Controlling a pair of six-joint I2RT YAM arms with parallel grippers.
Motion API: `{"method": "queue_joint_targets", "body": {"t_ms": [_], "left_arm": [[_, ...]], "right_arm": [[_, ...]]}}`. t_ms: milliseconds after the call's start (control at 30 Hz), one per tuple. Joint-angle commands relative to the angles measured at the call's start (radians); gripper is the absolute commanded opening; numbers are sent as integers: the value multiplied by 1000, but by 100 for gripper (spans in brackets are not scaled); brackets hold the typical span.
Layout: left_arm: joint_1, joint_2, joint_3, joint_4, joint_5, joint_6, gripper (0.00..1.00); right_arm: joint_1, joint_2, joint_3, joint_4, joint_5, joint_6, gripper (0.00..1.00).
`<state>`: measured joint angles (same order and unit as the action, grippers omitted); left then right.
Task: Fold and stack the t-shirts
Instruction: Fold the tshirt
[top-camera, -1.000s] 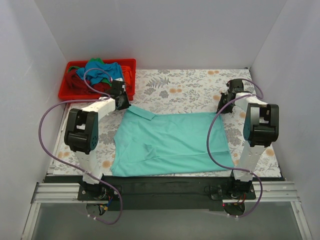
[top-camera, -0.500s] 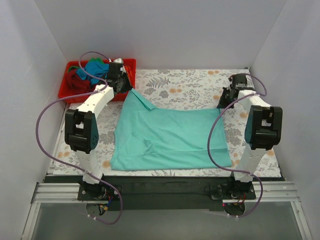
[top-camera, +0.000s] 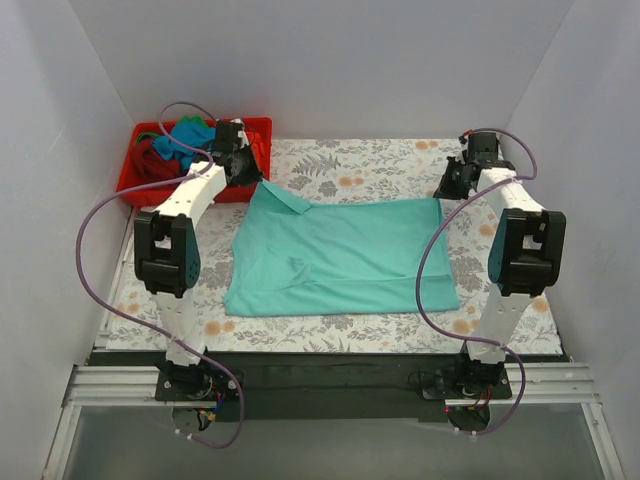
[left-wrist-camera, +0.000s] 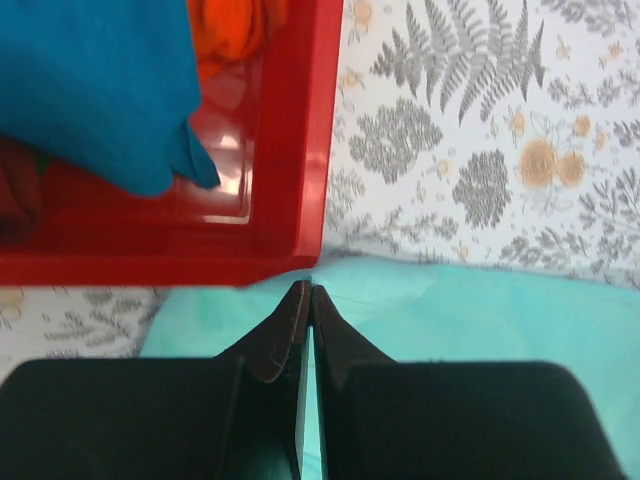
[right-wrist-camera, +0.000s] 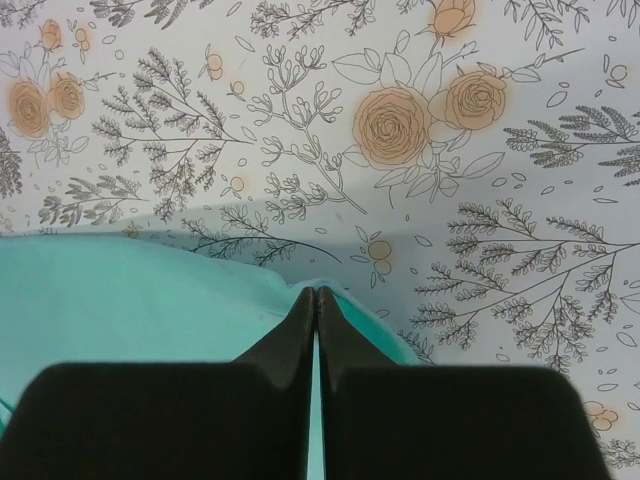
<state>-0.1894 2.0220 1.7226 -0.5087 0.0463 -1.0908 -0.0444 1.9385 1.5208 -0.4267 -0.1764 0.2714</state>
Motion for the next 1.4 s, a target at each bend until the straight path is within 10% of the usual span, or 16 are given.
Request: {"method": "queue_joint_targets", "body": {"t_ms": [0, 733, 1367], "left_arm": [[5, -164, -79, -40, 73, -33, 0], [16, -787, -747, -7, 228, -225, 0], [16, -1000, -851, -68, 222, -288, 0]], "right_arm": [[-3, -81, -46, -23, -8, -23, 1], [-6, -431, -421, -14, 98, -109, 1], [-6, -585, -619, -17, 143, -121, 1]]}}
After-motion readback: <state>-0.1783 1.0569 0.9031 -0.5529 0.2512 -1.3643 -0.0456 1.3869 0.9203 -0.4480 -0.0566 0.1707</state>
